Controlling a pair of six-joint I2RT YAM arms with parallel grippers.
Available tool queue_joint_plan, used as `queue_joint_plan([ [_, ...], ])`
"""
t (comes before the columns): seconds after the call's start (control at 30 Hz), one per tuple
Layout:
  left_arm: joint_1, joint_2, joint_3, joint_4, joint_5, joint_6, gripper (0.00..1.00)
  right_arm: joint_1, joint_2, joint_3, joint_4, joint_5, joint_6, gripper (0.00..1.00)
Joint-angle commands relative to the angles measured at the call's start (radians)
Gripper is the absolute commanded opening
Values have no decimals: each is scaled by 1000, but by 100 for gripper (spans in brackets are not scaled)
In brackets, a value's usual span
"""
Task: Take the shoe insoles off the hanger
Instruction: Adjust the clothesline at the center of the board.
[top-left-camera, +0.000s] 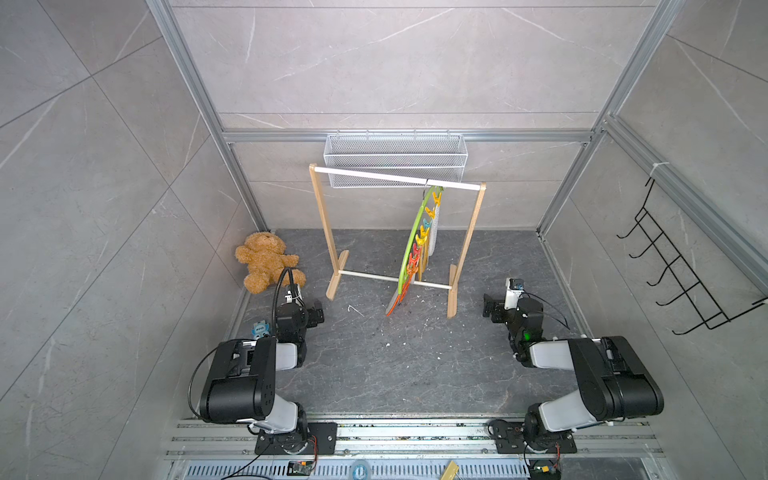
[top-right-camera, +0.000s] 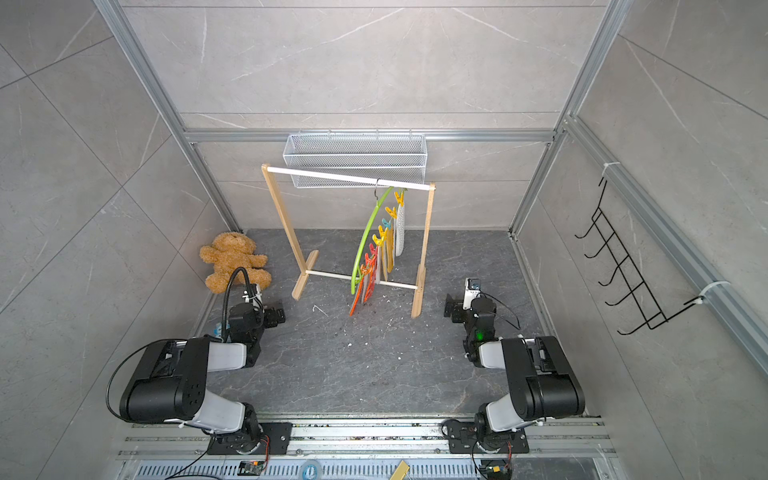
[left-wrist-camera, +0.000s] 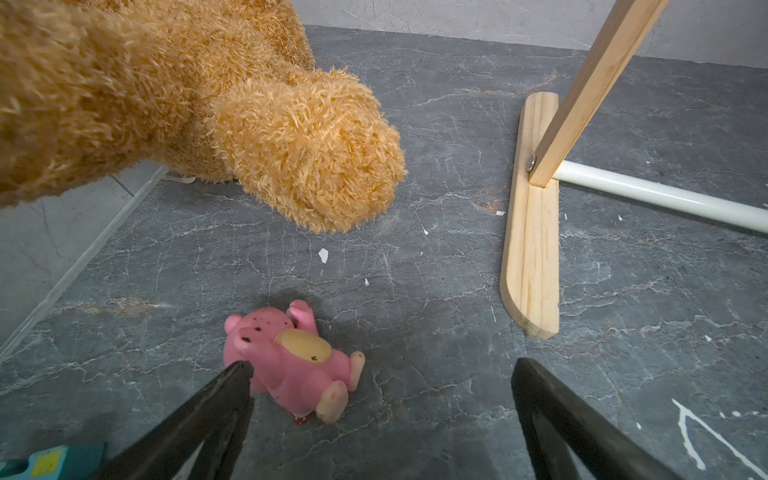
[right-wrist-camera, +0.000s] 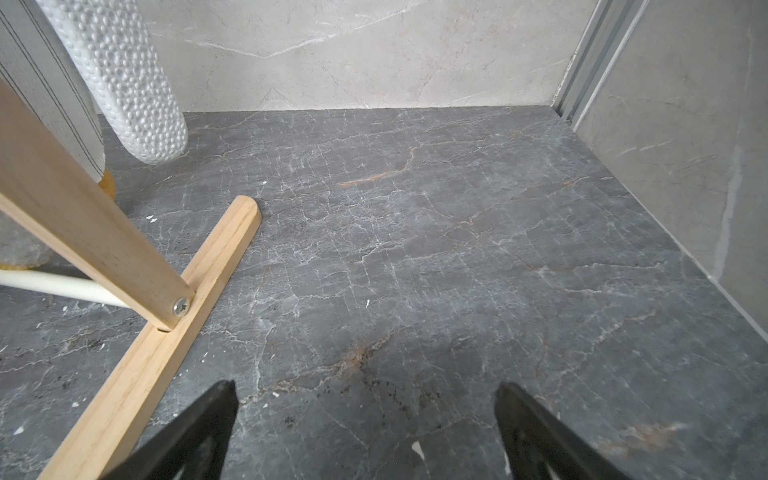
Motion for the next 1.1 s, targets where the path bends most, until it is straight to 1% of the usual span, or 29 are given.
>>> queue_joint_plan([
  [0.0,-4,-1,25,49,-12,16,100,4,0,10,24,5,0,99],
  [0.07,-3,-20,28,28,-49,-1,100,4,-3,6,32,3,-1,99],
  [0.1,-3,-42,35,-1,-86,-17,100,5,-10,-3,43,6,0,100],
  [0.17,-4,-89,67,-99,-147,-38,100,5,-32,-39,88,18,5,99],
  [0.23,-4,-114,162,-319,-170,-77,100,5,-58,-72,125,44,17,99],
  [0.3,-5,-93,242,-476,-196,-129,100,5,-87,-86,131,67,25,99],
  [0.33,-5,-85,263,-517,-197,-148,100,4,-109,-88,118,74,26,99],
  [0.4,-17,-96,261,-519,-197,-156,100,4,-158,-93,77,88,33,100],
  [0.47,-24,-126,242,-514,-224,-167,100,5,-211,-96,30,110,46,100],
  [0.57,-25,-202,224,-534,-257,-198,100,4,-293,-108,-29,133,76,100],
  [0.67,-28,-305,238,-608,-270,-271,100,5,-376,-80,-192,147,109,100],
  [0.73,-28,-375,252,-644,-238,-306,100,5,-423,-48,-312,157,138,99],
  [0.8,-28,-437,271,-692,-211,-348,100,4,-465,-18,-444,201,210,100],
  [0.87,-28,-488,290,-739,-199,-403,100,4,-514,25,-591,230,245,100],
  [0.93,-28,-529,306,-781,-177,-452,100,5,-567,84,-757,267,338,100],
  [1.03,-28,-569,331,-864,-156,-517,100,4,-600,172,-931,197,437,100],
  [1.07,-25,-582,339,-902,-157,-560,100,3,-605,206,-989,157,473,100],
])
